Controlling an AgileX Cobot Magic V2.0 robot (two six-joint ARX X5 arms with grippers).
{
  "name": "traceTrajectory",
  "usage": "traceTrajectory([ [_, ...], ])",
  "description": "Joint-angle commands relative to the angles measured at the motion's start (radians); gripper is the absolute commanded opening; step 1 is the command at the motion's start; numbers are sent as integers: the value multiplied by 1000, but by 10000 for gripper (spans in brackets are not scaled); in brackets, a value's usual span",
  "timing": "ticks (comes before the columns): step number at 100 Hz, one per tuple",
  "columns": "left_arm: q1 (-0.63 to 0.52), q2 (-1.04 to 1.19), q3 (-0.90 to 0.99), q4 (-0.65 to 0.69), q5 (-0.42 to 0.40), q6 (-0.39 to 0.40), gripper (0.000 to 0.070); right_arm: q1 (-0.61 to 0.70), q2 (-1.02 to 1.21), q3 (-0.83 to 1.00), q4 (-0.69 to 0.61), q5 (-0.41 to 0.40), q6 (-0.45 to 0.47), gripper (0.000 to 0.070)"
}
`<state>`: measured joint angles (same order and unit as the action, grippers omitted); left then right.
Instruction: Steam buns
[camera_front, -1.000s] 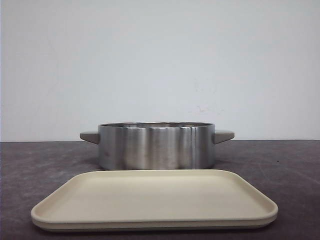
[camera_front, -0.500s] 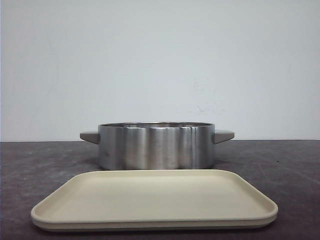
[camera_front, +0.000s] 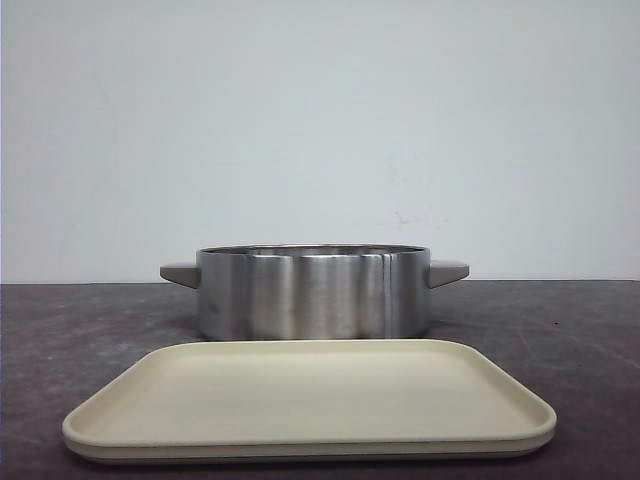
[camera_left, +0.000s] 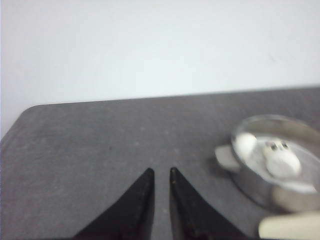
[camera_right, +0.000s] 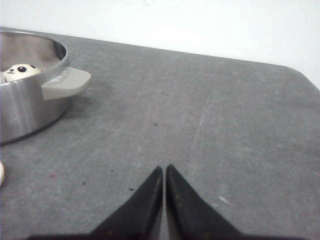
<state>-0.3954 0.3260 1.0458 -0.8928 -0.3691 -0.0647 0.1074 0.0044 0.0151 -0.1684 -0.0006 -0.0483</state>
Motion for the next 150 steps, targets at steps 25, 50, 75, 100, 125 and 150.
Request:
traceTrajectory([
  [25, 209, -188, -624, 638, 324, -102, 16, 0, -1, -3, 11, 0, 8, 4],
  [50, 328, -234, -902, 764, 387, -113, 16, 0, -1, -3, 11, 0, 8, 4],
  [75, 361, -277, -1013, 784, 391, -98, 16, 0, -1, -3, 11, 0, 8, 4],
  [100, 391, -323, -1032, 741, 395, -44, 16, 0, -1, -3, 11, 0, 8, 4],
  [125, 392, -323, -1032, 699, 394, 16, 16, 0, -1, -3, 11, 0, 8, 4],
  [150, 391, -323, -1032, 705, 396, 15, 16, 0, -1, -3, 11, 0, 8, 4],
])
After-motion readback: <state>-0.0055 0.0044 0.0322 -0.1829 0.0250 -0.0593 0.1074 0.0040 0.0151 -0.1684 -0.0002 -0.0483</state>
